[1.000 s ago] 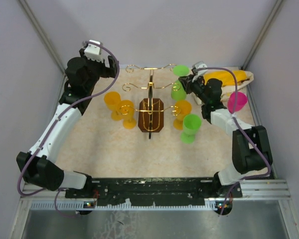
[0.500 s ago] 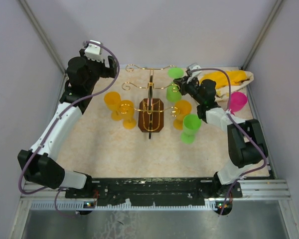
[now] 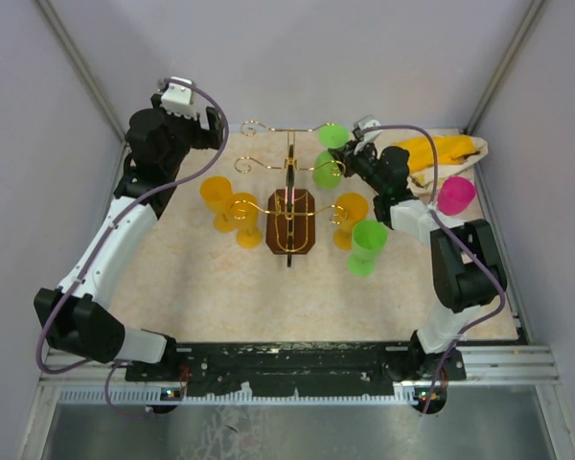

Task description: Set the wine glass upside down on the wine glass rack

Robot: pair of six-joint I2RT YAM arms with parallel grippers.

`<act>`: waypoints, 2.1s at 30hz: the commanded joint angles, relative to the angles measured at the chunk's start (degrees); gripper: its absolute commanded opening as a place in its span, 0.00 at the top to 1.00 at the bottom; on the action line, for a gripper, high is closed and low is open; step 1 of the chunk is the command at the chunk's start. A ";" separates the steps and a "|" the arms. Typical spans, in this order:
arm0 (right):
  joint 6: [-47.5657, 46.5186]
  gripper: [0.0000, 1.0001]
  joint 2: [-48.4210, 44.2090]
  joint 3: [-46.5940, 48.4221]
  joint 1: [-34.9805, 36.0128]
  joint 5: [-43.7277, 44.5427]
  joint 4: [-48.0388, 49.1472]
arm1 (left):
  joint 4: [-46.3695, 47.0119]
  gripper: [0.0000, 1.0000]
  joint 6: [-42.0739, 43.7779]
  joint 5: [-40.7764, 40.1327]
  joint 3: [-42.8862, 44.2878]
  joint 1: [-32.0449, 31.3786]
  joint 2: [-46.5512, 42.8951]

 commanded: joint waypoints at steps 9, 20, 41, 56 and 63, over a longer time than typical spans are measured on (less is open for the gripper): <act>0.86 1.00 2.75 4.27 0.33 -1.25 5.70 | 1.26 0.09 0.46 0.52 -0.47 0.87 0.15; 6.02 1.00 1.40 1.60 -4.85 -13.16 12.46 | 1.12 0.08 0.47 0.70 -0.72 1.05 -0.25; 5.88 1.00 6.93 5.39 -6.56 -27.27 16.73 | 0.76 0.08 -0.18 2.09 -2.08 1.14 -3.24; 10.33 1.00 11.79 9.22 -7.05 -28.65 23.52 | -1.07 0.08 0.28 1.54 -3.22 1.09 -5.73; 9.45 1.00 13.44 12.37 -7.05 -26.70 19.87 | -0.93 0.08 0.17 1.18 -3.17 1.15 -5.78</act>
